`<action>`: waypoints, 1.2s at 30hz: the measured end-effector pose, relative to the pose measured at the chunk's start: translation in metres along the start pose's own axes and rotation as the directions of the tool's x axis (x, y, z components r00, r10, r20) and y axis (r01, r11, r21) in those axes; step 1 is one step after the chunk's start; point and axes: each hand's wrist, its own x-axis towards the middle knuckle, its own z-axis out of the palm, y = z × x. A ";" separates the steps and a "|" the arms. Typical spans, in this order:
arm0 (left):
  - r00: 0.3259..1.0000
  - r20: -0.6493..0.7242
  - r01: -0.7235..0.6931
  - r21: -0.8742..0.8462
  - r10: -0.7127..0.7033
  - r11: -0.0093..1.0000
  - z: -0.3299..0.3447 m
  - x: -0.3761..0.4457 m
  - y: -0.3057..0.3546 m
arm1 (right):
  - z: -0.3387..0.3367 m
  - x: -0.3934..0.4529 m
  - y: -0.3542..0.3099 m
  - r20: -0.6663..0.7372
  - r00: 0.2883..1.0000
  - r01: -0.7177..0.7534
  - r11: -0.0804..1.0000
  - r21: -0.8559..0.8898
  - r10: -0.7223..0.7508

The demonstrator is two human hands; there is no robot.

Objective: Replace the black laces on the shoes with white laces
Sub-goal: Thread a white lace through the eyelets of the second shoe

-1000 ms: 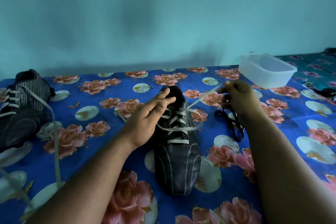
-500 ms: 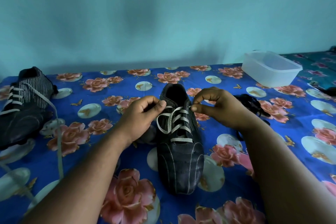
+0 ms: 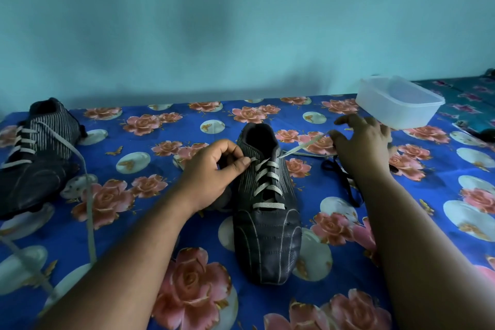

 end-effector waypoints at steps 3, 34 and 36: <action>0.998 0.015 -0.056 -0.023 0.056 0.998 0.000 -0.002 0.002 | -0.001 -0.007 -0.012 0.090 0.921 0.346 0.902 0.259 -0.379; 0.983 -0.146 -0.076 0.219 0.110 0.973 0.026 0.001 0.017 | 0.006 -0.026 -0.040 0.509 0.710 0.157 0.815 0.558 -0.486; 0.982 -0.109 -0.111 0.321 0.154 0.940 0.028 0.001 0.019 | 0.004 -0.026 -0.041 0.498 0.711 0.201 0.822 0.532 -0.496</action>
